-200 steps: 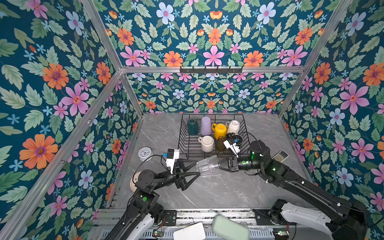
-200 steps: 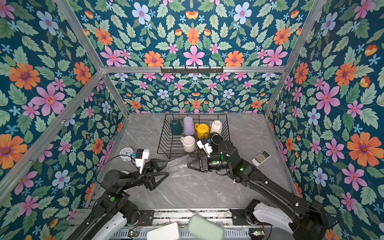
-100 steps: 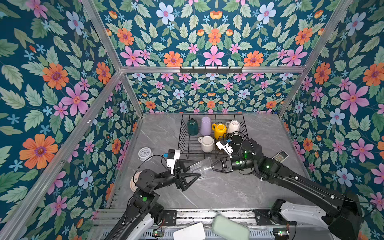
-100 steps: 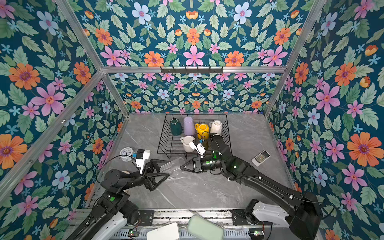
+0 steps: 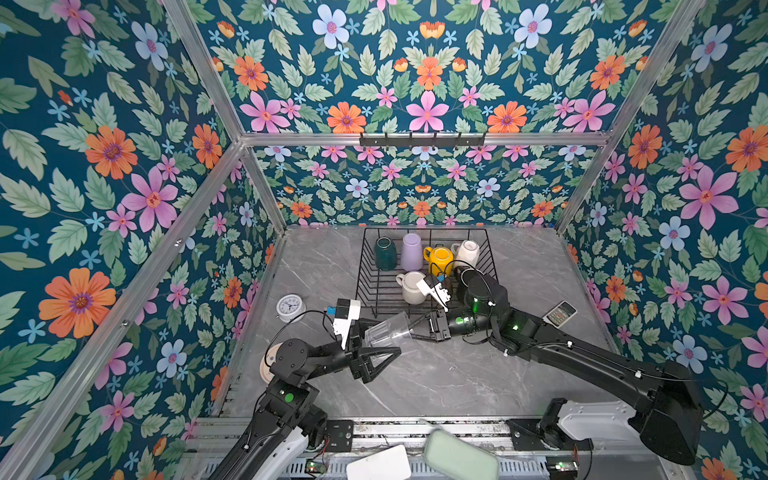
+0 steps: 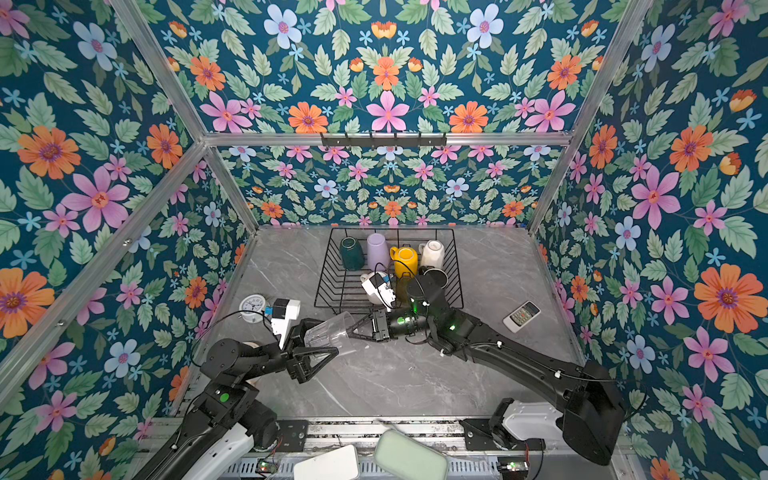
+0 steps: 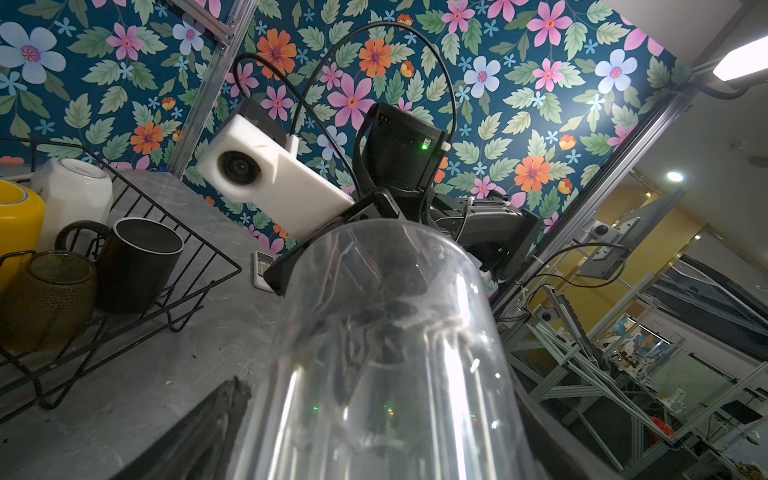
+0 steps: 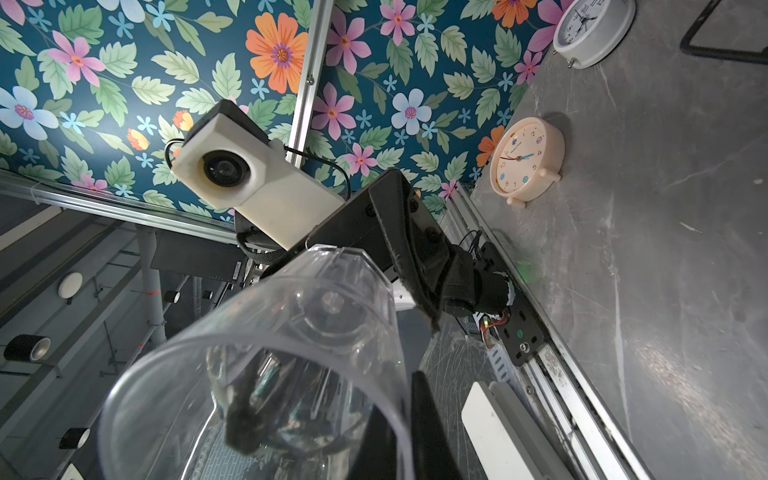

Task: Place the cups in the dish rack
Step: 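Grasp the glass with the left gripper while the right gripper releases it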

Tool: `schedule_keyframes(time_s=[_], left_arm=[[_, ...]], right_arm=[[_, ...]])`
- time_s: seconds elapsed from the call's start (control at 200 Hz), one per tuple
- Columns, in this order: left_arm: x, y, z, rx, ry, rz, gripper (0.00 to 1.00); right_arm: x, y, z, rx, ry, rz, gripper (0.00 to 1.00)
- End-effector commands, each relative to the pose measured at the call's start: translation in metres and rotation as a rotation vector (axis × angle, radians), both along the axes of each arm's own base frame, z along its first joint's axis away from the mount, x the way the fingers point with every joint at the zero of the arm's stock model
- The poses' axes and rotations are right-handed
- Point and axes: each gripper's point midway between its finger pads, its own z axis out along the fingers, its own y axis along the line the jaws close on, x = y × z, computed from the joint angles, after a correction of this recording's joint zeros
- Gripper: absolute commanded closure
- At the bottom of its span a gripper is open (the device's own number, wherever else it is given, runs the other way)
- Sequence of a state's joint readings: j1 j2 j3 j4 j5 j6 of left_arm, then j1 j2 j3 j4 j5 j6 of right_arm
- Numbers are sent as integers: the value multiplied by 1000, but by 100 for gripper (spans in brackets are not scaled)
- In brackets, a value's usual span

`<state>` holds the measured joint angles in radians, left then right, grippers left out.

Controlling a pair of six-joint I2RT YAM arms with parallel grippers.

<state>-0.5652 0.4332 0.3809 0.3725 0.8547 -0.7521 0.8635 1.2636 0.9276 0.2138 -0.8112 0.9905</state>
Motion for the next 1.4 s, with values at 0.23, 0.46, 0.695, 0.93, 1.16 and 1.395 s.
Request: schedule_keyframes(time_s=[0.23,0.46,0.695,0.93,1.16,1.395], left_arm=[[2,1,8,-12,-35,15,25],[4,2,8,-2,-37,35,70],[8,4,9,13,-41,72,99],[13,7,12,38,-39,110,100],[17,10,17,59,-38,152,100],[35,13,9,159,10,239,100]], right_arm=[[-4,8,12,72,-21,41,100],[-3,7,11,63,-19,29,99],[1,3,4,33,-18,-19,68],[17,-20,-1,-14,-30,-129,40],[45,-80,-17,-150,-58,-397,21],[54,-152,-32,-378,-170,-694,6]])
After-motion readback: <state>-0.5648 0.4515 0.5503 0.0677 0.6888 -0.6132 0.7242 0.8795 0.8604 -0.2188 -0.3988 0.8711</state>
